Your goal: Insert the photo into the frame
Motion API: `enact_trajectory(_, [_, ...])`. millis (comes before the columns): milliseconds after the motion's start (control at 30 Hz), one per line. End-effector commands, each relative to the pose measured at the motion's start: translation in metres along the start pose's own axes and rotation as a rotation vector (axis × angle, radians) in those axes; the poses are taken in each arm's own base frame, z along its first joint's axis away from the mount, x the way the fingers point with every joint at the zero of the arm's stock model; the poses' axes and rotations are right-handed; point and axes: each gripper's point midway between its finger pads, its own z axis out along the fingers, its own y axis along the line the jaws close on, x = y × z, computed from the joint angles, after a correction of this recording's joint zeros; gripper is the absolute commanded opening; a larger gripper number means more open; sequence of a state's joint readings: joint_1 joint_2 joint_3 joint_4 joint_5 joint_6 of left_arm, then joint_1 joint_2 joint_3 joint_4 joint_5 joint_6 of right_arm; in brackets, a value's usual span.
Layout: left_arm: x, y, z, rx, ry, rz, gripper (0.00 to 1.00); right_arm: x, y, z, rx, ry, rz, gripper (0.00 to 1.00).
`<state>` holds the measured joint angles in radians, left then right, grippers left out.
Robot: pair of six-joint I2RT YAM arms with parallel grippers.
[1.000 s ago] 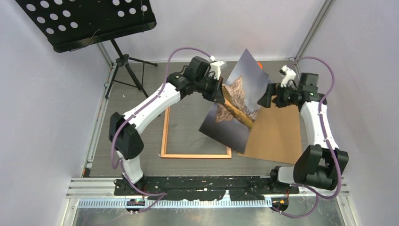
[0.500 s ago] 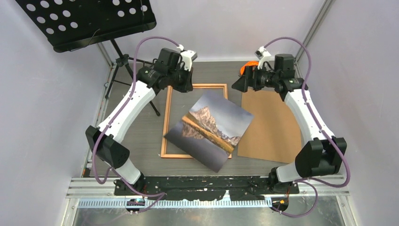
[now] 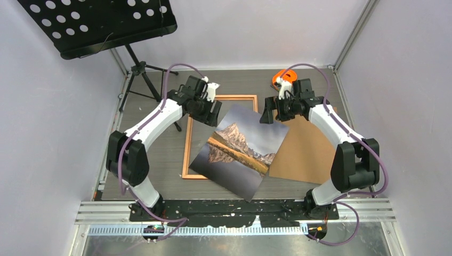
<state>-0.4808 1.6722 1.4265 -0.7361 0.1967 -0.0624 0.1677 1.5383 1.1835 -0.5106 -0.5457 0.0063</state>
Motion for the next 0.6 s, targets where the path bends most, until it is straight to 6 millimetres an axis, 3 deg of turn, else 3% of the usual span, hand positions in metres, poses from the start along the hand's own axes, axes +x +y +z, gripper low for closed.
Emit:
enact_trajectory(0, [-0.012, -0.01, 0.015, 0.081, -0.04, 0.013, 0.72, 0.032, -0.03, -0.007, 0.145, 0.093, -0.08, 1.0])
enact_trajectory(333, [0.005, -0.018, 0.048, 0.163, 0.041, -0.07, 0.75, 0.078, -0.08, -0.042, 0.208, 0.221, 0.019, 1.0])
enact_trajectory(567, [0.023, -0.034, 0.07, 0.266, 0.104, -0.149, 0.73, 0.106, -0.094, -0.045, 0.148, 0.298, 0.103, 1.0])
